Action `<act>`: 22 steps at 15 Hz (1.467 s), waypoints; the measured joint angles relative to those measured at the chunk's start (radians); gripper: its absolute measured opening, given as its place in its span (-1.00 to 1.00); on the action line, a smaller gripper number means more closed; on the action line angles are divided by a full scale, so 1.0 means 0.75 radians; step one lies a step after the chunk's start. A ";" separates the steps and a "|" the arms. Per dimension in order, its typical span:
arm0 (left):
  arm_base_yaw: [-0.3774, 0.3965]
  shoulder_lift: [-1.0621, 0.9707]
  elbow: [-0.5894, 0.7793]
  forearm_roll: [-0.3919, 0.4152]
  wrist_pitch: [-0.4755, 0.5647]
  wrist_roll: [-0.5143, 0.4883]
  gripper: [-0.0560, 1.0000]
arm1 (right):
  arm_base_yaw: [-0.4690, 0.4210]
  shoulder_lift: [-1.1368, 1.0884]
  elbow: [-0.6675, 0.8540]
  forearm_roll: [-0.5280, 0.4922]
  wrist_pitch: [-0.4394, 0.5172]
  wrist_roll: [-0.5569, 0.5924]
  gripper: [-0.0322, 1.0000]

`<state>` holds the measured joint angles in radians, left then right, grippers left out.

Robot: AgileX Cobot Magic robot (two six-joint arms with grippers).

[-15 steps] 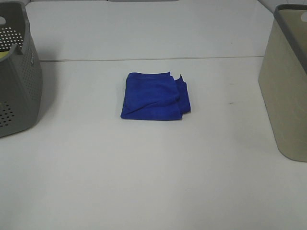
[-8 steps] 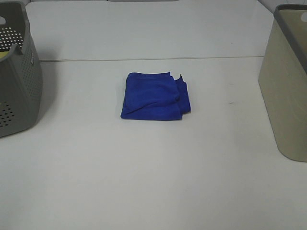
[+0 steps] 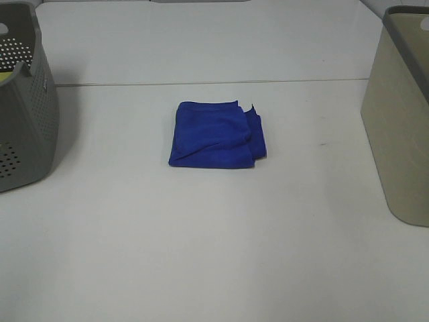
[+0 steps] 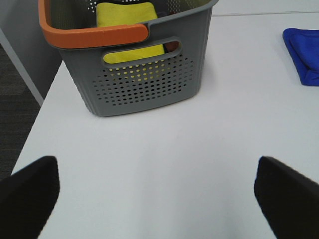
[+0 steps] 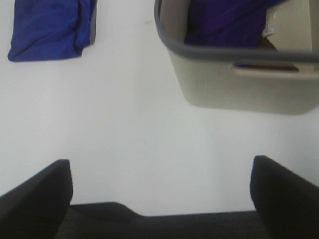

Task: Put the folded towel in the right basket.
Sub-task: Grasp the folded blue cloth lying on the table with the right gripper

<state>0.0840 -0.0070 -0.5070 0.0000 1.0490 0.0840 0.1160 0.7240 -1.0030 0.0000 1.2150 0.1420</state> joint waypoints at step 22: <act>0.000 0.000 0.000 0.000 0.000 0.000 0.98 | 0.087 2.316 -1.533 0.765 -0.073 -0.311 0.86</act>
<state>0.0840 -0.0070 -0.5070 0.0000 1.0490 0.0840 0.1810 2.4610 -2.1530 0.5740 1.1600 -0.0910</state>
